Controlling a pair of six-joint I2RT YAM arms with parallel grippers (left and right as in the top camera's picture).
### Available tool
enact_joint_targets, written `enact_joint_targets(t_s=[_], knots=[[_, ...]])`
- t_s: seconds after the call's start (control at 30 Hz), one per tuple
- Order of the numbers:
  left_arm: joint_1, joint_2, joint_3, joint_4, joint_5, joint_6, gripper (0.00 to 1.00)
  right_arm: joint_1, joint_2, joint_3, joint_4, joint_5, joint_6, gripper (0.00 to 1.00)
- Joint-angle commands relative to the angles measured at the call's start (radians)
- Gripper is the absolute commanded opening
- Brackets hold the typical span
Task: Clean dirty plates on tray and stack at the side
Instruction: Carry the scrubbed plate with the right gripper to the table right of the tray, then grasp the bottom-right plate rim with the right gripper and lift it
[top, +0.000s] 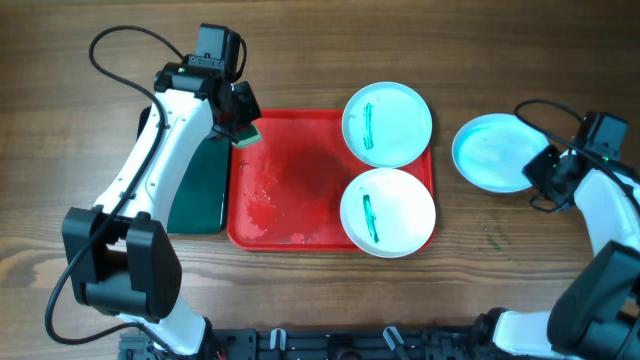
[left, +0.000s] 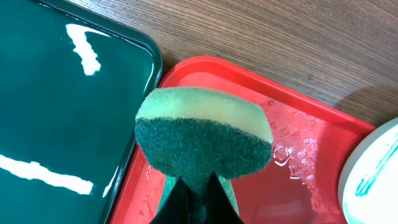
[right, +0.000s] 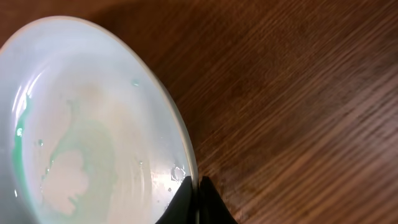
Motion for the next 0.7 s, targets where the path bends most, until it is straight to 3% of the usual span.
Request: enact_joint_targets(t_s=[0.0,0.07,0.13,0.4,0.67], knots=[[-0.001,-0.005,0.011,0.003,0.009,-0.01,0.04,-0.003,0.064,-0.013,0.021,0.009,0.018,0.2],[-0.001,-0.005,0.011,0.004,0.008,-0.01,0.04,-0.003,0.065,-0.012,0.021,-0.003,0.017,0.4],[-0.001,-0.003,0.011,0.004,0.009,-0.01,0.04,-0.002,0.053,0.007,-0.008,-0.049,0.005,0.47],[-0.019,-0.001,0.011,0.005,0.069,-0.01,0.04,0.08,-0.144,0.105,-0.21,-0.357,-0.125,0.5],[-0.05,-0.001,0.011,0.003,0.079,0.04,0.04,0.372,-0.151,0.055,-0.34,-0.336,-0.223,0.5]])
